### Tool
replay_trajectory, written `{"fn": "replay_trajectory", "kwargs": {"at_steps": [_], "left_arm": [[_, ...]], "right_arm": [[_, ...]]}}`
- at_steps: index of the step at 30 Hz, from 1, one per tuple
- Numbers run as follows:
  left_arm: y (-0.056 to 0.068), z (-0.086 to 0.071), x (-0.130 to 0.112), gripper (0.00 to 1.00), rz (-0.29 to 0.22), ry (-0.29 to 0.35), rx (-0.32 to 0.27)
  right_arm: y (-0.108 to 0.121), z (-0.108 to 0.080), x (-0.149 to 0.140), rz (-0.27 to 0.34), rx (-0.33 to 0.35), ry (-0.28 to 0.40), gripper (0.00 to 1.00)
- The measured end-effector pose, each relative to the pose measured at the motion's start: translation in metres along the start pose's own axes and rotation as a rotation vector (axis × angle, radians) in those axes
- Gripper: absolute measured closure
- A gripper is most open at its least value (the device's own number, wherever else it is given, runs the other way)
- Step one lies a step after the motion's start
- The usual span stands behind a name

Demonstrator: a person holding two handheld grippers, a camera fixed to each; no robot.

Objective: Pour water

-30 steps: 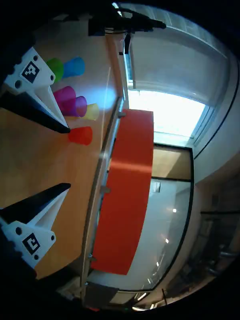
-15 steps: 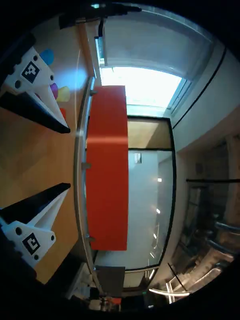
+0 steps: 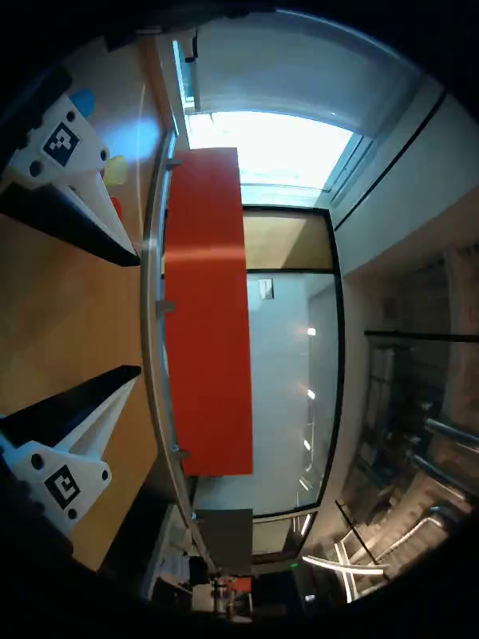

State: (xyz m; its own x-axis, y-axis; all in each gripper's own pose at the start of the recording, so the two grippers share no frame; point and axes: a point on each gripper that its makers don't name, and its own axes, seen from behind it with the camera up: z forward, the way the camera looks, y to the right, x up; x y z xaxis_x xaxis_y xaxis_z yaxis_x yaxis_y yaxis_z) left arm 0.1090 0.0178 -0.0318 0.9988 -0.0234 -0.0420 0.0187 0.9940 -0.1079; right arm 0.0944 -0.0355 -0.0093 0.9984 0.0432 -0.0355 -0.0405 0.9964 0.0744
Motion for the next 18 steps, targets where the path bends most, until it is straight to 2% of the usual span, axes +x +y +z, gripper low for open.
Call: {"fn": "replay_trajectory", "kwargs": {"at_steps": [9,18], "left_arm": [[0.007,0.0,0.007,0.13,-0.017,0.025,0.006],[0.016,0.002,-0.006,0.14,-0.014,0.038,0.013]], "right_arm": [[0.008,-0.001,0.002,-0.01,-0.031,-0.004,0.04],[0.011,-0.006,0.002,-0.057,-0.042,-0.01,0.04]]}}
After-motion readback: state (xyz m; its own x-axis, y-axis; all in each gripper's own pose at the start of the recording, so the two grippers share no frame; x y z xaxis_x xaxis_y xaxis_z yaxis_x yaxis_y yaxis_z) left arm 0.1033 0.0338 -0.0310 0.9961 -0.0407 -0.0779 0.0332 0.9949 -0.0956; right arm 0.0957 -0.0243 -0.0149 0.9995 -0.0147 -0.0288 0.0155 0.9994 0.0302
